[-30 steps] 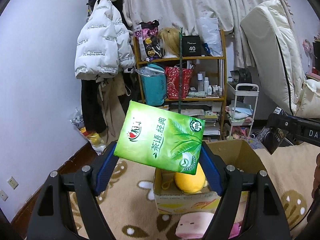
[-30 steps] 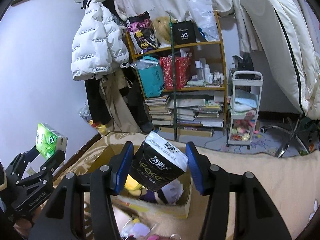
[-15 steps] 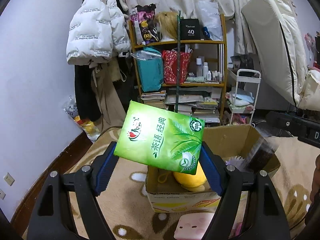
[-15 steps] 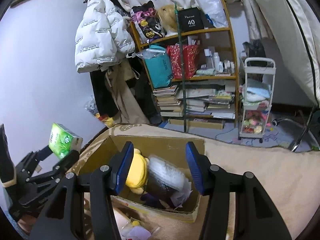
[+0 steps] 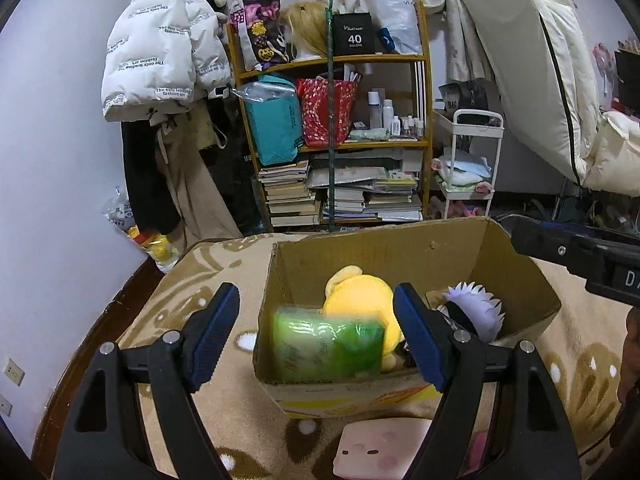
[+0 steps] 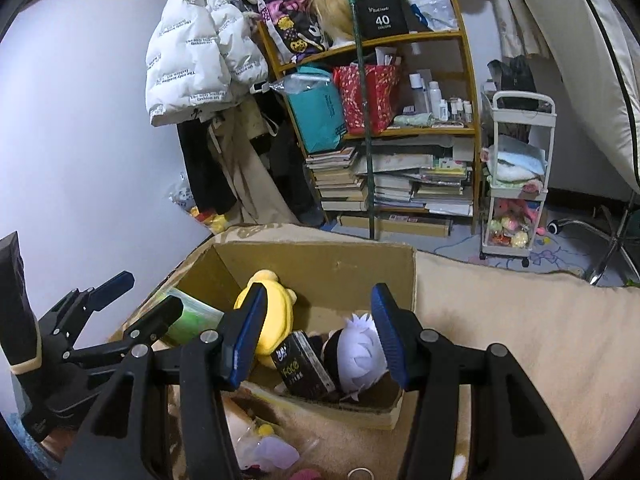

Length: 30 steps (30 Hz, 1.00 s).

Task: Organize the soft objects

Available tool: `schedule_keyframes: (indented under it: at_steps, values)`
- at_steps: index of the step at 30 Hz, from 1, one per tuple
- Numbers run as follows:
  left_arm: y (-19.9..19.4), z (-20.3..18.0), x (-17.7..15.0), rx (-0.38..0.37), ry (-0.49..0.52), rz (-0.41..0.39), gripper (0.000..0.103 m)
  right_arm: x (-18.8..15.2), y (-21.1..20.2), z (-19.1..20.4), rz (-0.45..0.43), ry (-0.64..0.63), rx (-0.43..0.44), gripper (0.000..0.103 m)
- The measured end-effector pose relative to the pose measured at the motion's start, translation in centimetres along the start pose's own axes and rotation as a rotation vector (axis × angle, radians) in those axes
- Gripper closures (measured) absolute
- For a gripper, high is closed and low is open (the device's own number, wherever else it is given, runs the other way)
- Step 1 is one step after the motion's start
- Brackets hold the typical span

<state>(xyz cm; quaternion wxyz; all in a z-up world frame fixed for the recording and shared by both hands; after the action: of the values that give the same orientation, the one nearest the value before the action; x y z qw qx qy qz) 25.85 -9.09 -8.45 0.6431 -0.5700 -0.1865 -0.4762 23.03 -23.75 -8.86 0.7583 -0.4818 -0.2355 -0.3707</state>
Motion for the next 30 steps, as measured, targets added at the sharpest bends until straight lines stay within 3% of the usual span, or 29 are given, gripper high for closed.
schedule_keyframes:
  at_steps: [7,9,15,22,23,30]
  values:
    - [-0.1,0.7,-0.6,0.002,-0.032,0.031,0.024,-0.7,-0.2,-0.3,0.022,0.01,-0.004,0.045]
    - [-0.7,1.2,-0.6,0.008,-0.049,0.016,0.014,-0.8,-0.4,-0.3,0.021,0.018,-0.004,0.041]
    - [-2.4,2.3,-0.8,0.038,-0.071,-0.003,0.012,-1.2,-1.2,-0.4,0.018,0.036,-0.005,0.027]
    - [-4.6,2.6,-1.6,0.031,-0.074,0.012,0.008,-1.9,-2.8,-0.4,0.04,0.121,0.041,0.0]
    - [-4.9,2.6,-1.8,0.032,-0.074,0.013,0.004,-2.0,-3.2,-0.3,0.04,0.127,0.051,0.0]
    - [-6.9,2.7,-3.1,-0.014,-0.102,0.055,0.003,-2.7,-5.3,0.8,0.04,0.099,0.036,0.0]
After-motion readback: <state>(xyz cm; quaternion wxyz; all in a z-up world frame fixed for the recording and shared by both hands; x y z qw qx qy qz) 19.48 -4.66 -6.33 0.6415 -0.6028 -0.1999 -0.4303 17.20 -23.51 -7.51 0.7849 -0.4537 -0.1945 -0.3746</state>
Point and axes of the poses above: each gripper's, at about its wrist camera, not at the fingertips, and y roughly the way its jaws point, z to its left, x to its top, the point moved 9 cm from there along y, roughly the way its jaws point, and after that the axes turned 11 degrees about y, right-handed, at the moved point
